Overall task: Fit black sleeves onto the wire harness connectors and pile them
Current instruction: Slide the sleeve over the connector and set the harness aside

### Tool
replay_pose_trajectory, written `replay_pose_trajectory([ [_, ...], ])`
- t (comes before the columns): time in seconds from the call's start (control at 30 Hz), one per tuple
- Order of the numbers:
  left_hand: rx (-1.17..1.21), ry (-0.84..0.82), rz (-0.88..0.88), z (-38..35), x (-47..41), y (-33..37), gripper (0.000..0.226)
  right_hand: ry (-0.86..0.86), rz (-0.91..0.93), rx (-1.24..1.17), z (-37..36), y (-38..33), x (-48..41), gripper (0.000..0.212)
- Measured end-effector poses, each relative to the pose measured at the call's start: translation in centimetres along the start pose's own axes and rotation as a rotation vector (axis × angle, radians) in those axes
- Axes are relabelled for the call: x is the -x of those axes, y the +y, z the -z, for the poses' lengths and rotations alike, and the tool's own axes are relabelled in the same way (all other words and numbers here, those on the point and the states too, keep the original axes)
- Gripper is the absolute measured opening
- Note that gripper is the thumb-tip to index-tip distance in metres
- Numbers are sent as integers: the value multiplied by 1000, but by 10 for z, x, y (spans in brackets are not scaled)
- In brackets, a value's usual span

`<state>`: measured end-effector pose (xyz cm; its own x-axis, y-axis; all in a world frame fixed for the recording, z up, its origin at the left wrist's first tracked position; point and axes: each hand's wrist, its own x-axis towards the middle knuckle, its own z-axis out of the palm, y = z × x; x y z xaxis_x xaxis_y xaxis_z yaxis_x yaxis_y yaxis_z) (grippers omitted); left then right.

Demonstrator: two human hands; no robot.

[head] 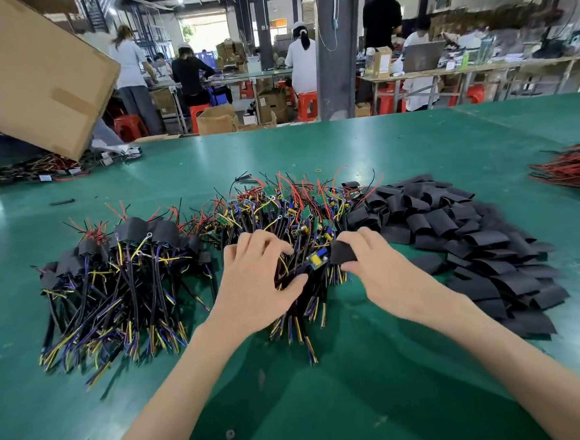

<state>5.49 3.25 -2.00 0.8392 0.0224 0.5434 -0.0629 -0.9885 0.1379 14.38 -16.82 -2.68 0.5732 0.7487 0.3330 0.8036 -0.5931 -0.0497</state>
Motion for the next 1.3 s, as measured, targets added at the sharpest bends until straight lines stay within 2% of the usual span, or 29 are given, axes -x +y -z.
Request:
replay_pose_trajectory([
  [0.13,107,35,30,-5,0,-1,27,80,-32,-158,9,-2,-1,36],
  [0.3,303,107,-33,-5,-2,3,7,69,0,-94,10,-5,1,41],
  [0.6,346,20,-15,2,1,10,18,91,22,-57,24,-7,2,41],
  [0.73,405,-35,12,5,0,10,20,72,17,-153,26,-9,2,41],
  [0.9,592,-144,104,8,0,13,34,140,23,-225,26,-12,3,39],
  [1.0,673,-199,160,10,-1,14,37,164,52,-226,24,-11,4,46],
  [1.3,703,-299,216,13,-3,11,34,91,25,-428,20,-5,3,38],
])
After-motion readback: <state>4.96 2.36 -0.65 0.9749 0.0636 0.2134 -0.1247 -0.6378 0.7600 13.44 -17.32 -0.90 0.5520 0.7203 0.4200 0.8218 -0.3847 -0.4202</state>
